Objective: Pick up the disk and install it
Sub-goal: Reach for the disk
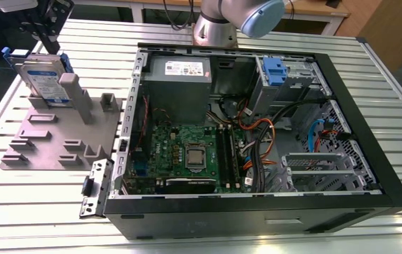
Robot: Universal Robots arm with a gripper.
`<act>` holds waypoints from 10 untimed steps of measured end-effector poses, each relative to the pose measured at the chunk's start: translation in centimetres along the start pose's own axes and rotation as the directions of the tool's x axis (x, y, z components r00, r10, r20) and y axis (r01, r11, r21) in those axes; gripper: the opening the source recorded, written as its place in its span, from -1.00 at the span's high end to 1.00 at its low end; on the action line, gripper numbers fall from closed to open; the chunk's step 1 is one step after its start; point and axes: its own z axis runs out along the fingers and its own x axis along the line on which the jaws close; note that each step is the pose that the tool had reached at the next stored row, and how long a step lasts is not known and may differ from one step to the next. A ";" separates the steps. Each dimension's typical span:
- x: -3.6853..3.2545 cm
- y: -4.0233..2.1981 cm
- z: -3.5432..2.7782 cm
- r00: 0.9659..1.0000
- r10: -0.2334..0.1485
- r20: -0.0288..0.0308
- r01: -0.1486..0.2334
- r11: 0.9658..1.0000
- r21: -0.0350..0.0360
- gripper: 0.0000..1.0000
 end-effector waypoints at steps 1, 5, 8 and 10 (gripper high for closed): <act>0.13 -0.01 0.01 1.000 0.000 0.000 0.000 1.000 0.000 0.79; 0.57 -0.04 0.05 1.000 0.000 0.000 0.000 1.000 0.000 0.79; 0.61 -0.05 0.06 1.000 0.000 0.000 0.000 1.000 0.000 0.79; 0.62 -0.05 0.06 1.000 0.000 0.000 0.000 1.000 0.000 0.79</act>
